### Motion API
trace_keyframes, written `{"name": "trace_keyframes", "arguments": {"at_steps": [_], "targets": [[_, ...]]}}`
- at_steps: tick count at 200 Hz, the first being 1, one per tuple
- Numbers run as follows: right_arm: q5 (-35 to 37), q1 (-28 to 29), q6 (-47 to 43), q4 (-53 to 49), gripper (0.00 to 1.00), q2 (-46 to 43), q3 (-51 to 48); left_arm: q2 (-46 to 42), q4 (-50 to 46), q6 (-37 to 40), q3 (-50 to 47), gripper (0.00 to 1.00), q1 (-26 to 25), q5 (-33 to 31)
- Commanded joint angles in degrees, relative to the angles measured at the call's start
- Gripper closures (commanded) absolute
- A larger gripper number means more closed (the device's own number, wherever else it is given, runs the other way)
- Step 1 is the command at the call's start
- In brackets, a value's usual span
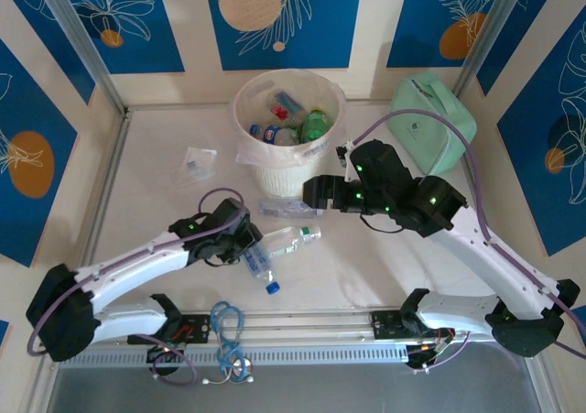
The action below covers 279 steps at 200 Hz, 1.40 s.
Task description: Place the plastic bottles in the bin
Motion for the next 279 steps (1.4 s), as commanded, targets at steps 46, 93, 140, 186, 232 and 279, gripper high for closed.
{"name": "trace_keyframes", "arguments": {"at_steps": [46,93,140,186,232,279], "targets": [[-6.81,2.79,-2.08,3.87,0.12,-0.9,5.03,-7.51,8.09,21.07,20.36,0.49,7.74,7.93],[-4.22,8.4,-4.01,3.2,0.07,1.15,8.46,-3.0,18.81,26.78,28.43,0.51,9.41,18.85],[3.09,11.3,-5.66,-1.52,0.08,4.05,11.14,1.22,24.31,21.96,29.54,0.53,11.09,24.39],[9.07,12.84,-6.35,-4.66,0.08,5.44,12.61,2.51,23.78,19.61,30.17,0.55,12.39,27.67],[12.2,12.31,-8.23,-7.48,0.05,10.32,17.77,3.35,26.92,15.8,28.89,0.55,12.39,31.51],[10.51,9.24,-8.33,-7.6,0.09,14.96,21.67,4.0,28.87,12.37,28.56,0.56,12.46,33.55]]}}
